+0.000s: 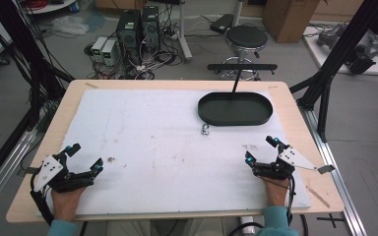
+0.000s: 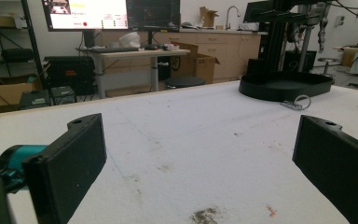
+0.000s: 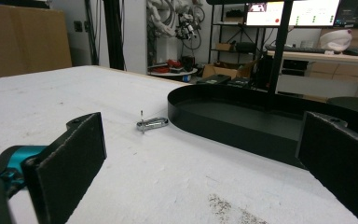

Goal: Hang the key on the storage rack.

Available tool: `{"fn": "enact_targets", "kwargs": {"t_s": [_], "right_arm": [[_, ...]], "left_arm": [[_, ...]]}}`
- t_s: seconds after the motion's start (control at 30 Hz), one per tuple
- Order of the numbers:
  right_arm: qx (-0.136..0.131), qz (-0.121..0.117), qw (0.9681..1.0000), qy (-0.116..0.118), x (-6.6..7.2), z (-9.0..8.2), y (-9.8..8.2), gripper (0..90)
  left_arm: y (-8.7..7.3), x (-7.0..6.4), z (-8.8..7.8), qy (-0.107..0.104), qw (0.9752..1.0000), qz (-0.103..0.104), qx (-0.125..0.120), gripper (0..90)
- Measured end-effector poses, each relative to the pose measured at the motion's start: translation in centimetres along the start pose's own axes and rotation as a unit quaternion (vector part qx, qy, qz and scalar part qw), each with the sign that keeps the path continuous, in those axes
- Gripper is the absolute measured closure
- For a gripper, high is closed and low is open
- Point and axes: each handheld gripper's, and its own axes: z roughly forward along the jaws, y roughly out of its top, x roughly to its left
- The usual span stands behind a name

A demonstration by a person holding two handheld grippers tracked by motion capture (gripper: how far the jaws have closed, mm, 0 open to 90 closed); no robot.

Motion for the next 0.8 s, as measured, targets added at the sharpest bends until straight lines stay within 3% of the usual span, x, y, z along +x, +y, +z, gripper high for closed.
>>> {"fn": "enact_targets", "kwargs": {"t_s": [0.27,0.4,0.6,0.63,0.8], "right_arm": [[0.000,0.005,1.0000,0.000,-0.03,-0.02,0.00,0.7],[0.000,-0.003,1.0000,-0.001,0.00,0.02,0.02,0.7],[0.021,-0.001,0.9998,0.006,-0.04,0.39,0.20,0.7],[0.034,0.001,0.9994,0.008,-0.07,0.64,0.31,0.7],[0.043,0.008,0.9990,0.009,-0.32,0.94,0.59,0.7]], "left_arm": [[0.00,0.04,0.01,0.000,1.0000,0.000,0.000,3.1],[0.01,0.06,-0.01,0.000,1.0000,-0.001,0.000,3.1],[0.02,0.09,0.01,0.000,1.0000,-0.004,0.001,3.1],[0.01,0.08,0.01,0.000,1.0000,-0.004,0.000,3.1],[0.01,0.08,0.00,-0.001,1.0000,0.000,0.001,3.1]]}}
